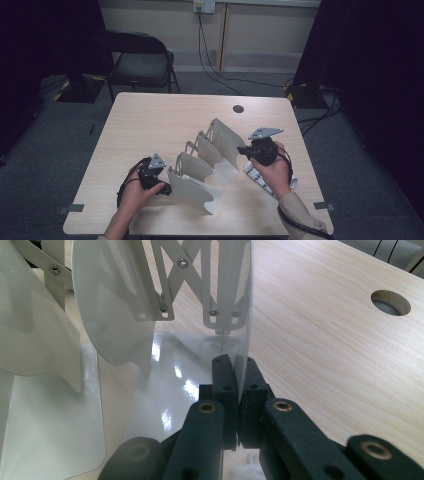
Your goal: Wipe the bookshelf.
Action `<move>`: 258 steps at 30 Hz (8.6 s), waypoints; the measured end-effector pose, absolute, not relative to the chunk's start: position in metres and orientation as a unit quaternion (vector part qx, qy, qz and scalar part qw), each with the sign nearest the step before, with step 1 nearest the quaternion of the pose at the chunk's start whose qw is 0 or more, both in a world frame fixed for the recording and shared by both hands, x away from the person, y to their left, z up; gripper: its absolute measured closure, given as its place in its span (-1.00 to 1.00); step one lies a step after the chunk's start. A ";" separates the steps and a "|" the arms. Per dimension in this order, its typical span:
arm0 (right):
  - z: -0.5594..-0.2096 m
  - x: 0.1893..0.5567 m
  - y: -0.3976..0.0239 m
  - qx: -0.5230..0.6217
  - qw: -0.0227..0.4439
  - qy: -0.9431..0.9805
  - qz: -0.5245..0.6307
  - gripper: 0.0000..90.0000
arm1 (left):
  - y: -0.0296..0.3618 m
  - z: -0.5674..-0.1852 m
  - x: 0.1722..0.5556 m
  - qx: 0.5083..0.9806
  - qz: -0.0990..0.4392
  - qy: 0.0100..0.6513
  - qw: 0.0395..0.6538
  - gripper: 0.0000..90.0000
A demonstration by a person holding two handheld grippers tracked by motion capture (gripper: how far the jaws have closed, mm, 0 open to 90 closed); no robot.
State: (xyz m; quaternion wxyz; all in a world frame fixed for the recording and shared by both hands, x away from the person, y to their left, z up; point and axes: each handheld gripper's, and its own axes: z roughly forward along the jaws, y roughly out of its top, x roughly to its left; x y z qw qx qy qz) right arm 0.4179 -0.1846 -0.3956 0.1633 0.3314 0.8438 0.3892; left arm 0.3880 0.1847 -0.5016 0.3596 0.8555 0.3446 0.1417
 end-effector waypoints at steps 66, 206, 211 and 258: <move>-0.480 0.409 -0.261 0.415 0.177 0.839 0.304 0.60 | 0.185 -0.501 0.388 0.856 0.142 0.344 0.359 -1.00; -0.353 0.431 -0.228 0.330 0.185 0.841 0.386 0.76 | 0.185 -0.502 0.387 0.855 0.142 0.346 0.360 -1.00; -0.339 0.438 -0.206 0.311 0.187 0.850 0.382 0.76 | 0.185 -0.502 0.387 0.855 0.142 0.346 0.359 -1.00; -0.454 0.443 -0.201 0.332 0.095 0.872 0.347 0.76 | 0.185 -0.501 0.387 0.855 0.142 0.345 0.359 -1.00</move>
